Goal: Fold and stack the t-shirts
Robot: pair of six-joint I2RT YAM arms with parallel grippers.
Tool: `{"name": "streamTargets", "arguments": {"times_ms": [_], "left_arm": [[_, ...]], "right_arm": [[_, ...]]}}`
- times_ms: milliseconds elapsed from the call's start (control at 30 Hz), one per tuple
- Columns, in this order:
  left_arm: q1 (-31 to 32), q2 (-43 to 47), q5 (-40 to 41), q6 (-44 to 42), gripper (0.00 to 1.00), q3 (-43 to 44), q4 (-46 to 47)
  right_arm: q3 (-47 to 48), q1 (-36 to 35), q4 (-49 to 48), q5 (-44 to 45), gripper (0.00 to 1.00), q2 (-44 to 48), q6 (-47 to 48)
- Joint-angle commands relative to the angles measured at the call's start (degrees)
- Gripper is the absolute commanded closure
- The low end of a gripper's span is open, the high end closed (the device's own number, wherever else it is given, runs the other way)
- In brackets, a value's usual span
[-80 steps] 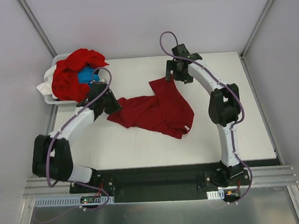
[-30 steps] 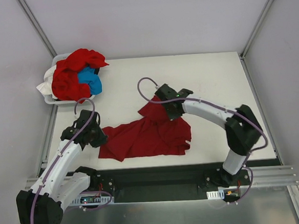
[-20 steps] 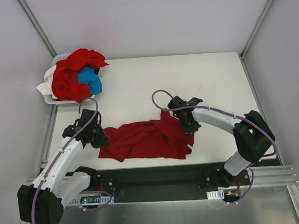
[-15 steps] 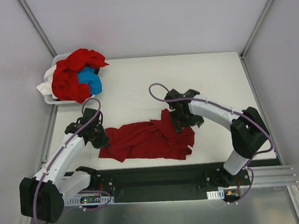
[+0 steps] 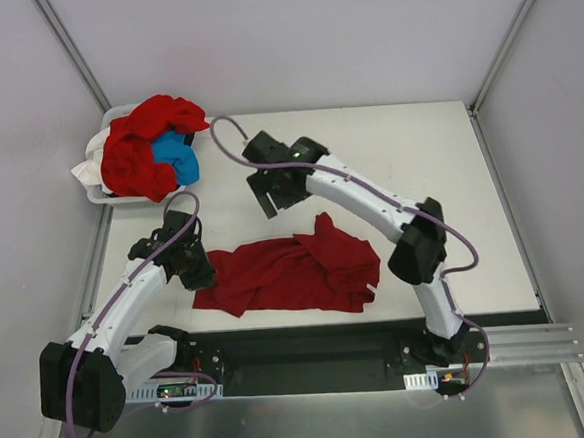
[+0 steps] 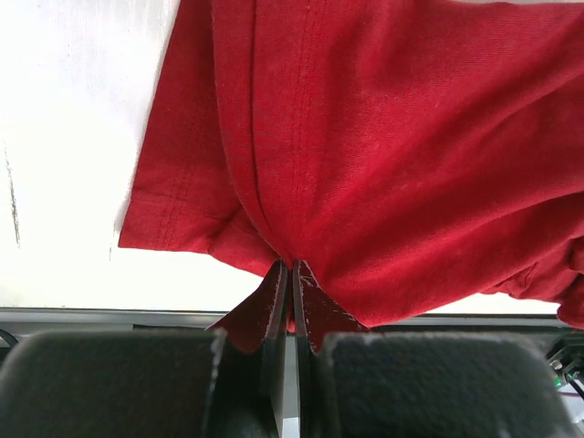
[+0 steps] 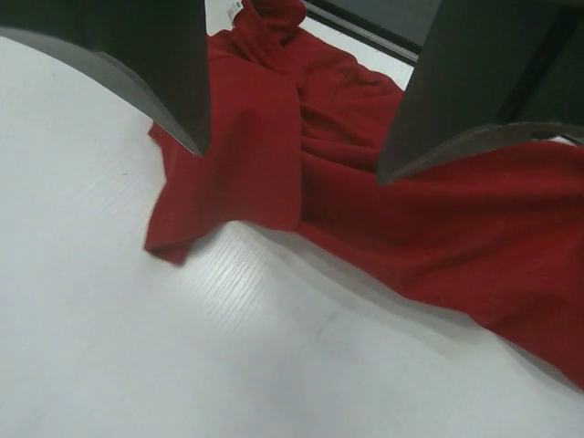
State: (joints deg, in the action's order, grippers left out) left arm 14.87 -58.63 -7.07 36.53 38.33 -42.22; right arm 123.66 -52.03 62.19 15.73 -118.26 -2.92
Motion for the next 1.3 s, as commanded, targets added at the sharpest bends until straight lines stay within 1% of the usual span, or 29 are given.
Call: {"name": "streamTargets", "arguments": {"times_ms": [0,67,200,233,433,800,1000,1100,1133,1200,1233,1267], "left_arm": [[-0.6,1.8,-0.8,-1.7,1.00,0.3,0.4],[-0.6,1.9,-0.9,-1.9,1.00,0.3,0.4],[-0.6,2.1,-1.2,-2.3,1.00,0.4,0.4],[-0.7,2.2,-1.2,-2.3,1.00,0.3,0.5],[-0.6,2.2,-1.2,-2.8,1.00,0.7,0.5],[-0.6,2.3,-1.0,-3.0,1.00,1.0,0.5],[-0.6,2.8,-0.4,-2.9,1.00,1.0,0.4],[-0.6,2.7,-0.4,-2.9,1.00,1.0,0.3],[-0.6,2.7,-0.4,-2.9,1.00,1.0,0.4],[-0.6,2.8,-0.3,-2.9,1.00,1.0,0.3],[-0.6,2.8,-0.2,-2.9,1.00,1.0,0.3],[-0.6,2.7,-0.1,-3.0,1.00,1.2,0.3]], "right_arm": [[-1.6,-1.0,1.0,0.5,0.24,-4.7,-1.6],[-1.2,-1.4,0.6,0.0,0.27,-6.0,-1.4],[-1.4,-2.1,0.0,2.0,0.34,-9.5,-0.6],[-1.5,-2.0,-0.1,2.4,0.34,-10.1,-0.5],[-5.3,-2.1,-1.9,2.6,0.44,-12.0,-0.2],[-8.8,-2.0,-3.8,3.9,0.48,-13.8,1.2],[-8.2,-1.8,-4.1,6.6,0.57,-14.3,2.1],[-8.6,-1.4,-4.2,7.6,0.65,-14.0,2.0],[-9.0,-1.3,-4.3,7.8,0.73,-13.8,2.0],[-9.1,-1.2,-4.3,8.6,0.82,-13.6,2.2],[-9.3,-1.1,-4.4,8.8,0.97,-13.1,2.1],[-9.4,-1.1,-4.3,9.1,0.99,-13.0,2.2]]}}
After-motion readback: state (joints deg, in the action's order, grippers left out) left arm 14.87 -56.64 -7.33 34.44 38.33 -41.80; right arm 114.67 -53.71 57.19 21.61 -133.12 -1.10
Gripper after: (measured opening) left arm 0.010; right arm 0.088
